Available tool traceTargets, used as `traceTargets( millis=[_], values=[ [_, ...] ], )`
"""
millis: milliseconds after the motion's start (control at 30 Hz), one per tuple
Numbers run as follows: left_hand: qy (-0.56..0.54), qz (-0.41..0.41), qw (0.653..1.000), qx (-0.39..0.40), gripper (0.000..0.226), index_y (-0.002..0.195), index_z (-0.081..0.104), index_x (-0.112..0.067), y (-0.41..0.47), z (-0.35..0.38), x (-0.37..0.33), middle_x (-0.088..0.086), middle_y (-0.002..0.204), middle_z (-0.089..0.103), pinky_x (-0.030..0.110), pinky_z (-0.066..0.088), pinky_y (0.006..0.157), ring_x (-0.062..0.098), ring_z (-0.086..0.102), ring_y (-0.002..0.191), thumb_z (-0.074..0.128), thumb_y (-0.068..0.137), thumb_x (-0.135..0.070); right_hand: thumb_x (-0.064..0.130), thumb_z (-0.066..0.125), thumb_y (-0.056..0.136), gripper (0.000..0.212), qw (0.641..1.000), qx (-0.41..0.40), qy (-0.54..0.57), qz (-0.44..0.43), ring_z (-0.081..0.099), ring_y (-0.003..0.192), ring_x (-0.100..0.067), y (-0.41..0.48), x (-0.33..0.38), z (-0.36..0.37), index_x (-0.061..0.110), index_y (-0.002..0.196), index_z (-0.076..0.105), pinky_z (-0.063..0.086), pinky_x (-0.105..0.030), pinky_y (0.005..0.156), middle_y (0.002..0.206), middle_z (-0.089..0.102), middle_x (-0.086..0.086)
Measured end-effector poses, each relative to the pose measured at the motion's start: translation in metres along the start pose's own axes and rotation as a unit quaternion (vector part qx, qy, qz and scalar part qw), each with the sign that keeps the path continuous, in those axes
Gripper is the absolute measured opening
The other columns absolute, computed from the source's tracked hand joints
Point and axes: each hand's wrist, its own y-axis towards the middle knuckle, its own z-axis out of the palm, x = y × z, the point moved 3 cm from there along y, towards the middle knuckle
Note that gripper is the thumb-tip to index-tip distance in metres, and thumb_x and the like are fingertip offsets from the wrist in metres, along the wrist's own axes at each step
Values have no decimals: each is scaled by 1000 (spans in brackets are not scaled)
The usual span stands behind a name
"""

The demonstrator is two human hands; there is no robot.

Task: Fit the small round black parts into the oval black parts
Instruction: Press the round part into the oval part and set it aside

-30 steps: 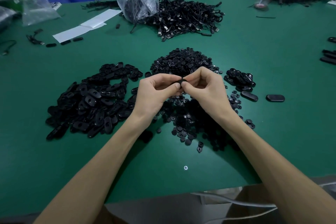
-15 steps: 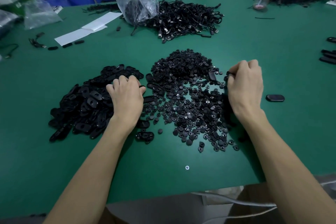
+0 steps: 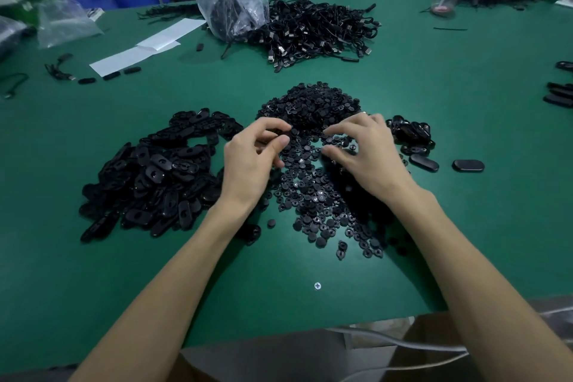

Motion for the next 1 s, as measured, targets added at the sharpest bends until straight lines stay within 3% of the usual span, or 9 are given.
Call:
traceTargets(
  millis=[100,300,467,633,800,1000],
  values=[
    [-43,-11,999,20,14,108,71,-22,-3,7,1,-3,86,72,27,47,44,18,70,59,68,100,-11,41,67,97,40,999,23,-15,-24,42,121,-23,0,6,9,22,131,70,35,-38,105,127,63,0],
    [-103,-54,993,26,8,109,66,-7,-3,12,4,3,80,72,27,51,51,19,69,62,66,101,-8,42,55,105,41,991,83,-78,-66,40,128,-23,-3,13,23,29,144,59,30,-39,103,143,57,9],
    [-175,-101,979,28,18,114,65,2,-2,9,4,13,93,71,24,56,61,18,73,76,70,97,0,31,65,100,24,994,74,-58,-48,43,121,-23,-1,12,21,24,123,70,32,-38,100,129,62,6],
    [-216,-139,965,48,17,117,70,-2,-2,7,6,5,86,72,27,57,69,18,71,80,64,101,-3,19,72,96,6,998,30,-36,-47,46,104,-23,-4,12,17,15,99,75,42,-37,92,106,64,-1],
    [-277,-185,939,85,20,119,74,-5,-2,8,6,6,86,71,21,55,67,11,67,78,63,102,-9,9,74,92,17,999,18,-17,-37,52,97,-21,-2,10,17,16,108,71,43,-36,90,100,63,3],
    [-284,-196,936,73,18,105,78,-7,-1,10,9,2,92,75,20,55,71,12,68,85,63,103,-18,2,77,87,24,997,-41,58,-21,59,85,-8,-4,13,11,17,105,72,47,-20,83,94,62,10]
  ],
)
